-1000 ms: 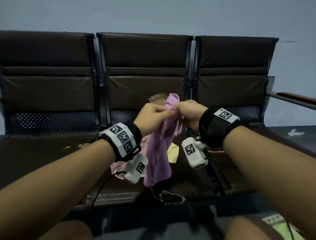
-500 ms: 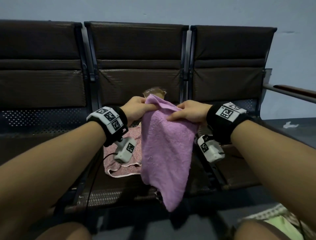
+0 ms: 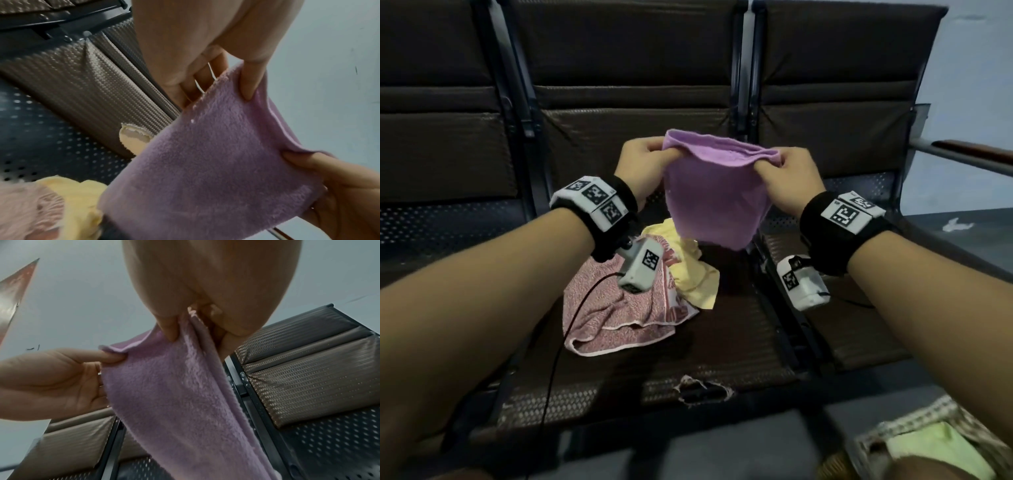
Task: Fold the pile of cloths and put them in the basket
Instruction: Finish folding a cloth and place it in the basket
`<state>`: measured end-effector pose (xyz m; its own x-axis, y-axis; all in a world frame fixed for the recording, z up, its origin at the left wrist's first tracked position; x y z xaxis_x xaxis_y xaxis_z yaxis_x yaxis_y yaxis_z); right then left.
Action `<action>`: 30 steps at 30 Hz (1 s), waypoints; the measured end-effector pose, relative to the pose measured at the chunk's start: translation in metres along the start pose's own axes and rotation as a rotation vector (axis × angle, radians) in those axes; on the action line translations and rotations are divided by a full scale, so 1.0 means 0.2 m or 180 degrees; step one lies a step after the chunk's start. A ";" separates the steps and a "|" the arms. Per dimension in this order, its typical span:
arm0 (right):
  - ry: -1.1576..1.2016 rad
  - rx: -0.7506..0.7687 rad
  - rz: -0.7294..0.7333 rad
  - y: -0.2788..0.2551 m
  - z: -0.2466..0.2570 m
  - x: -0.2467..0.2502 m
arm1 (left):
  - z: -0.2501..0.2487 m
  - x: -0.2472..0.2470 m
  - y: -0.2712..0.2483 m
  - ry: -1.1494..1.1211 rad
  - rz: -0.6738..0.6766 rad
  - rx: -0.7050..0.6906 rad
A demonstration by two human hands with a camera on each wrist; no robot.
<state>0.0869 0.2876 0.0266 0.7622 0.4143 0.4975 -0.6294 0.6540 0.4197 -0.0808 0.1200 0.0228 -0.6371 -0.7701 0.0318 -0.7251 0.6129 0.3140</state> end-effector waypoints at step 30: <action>-0.1045 -0.1224 0.1478 -0.36 -0.98 -0.68 | 1.25 -0.01 -0.34 0.2517 0.0784 0.1752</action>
<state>0.0578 0.3085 -0.2191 0.3028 0.5325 0.7904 -0.7352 0.6583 -0.1619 -0.0954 0.1235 -0.2355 -0.5740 -0.3838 0.7233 -0.7437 0.6141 -0.2643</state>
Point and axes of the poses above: each hand's wrist, its own y-axis towards the middle knuckle, its own x-axis out of the back of the hand, z = x × y, the point moved 6 cm from there along y, towards the middle knuckle, and after that the axes turned 1 degree about -y, right-handed, at the moved point
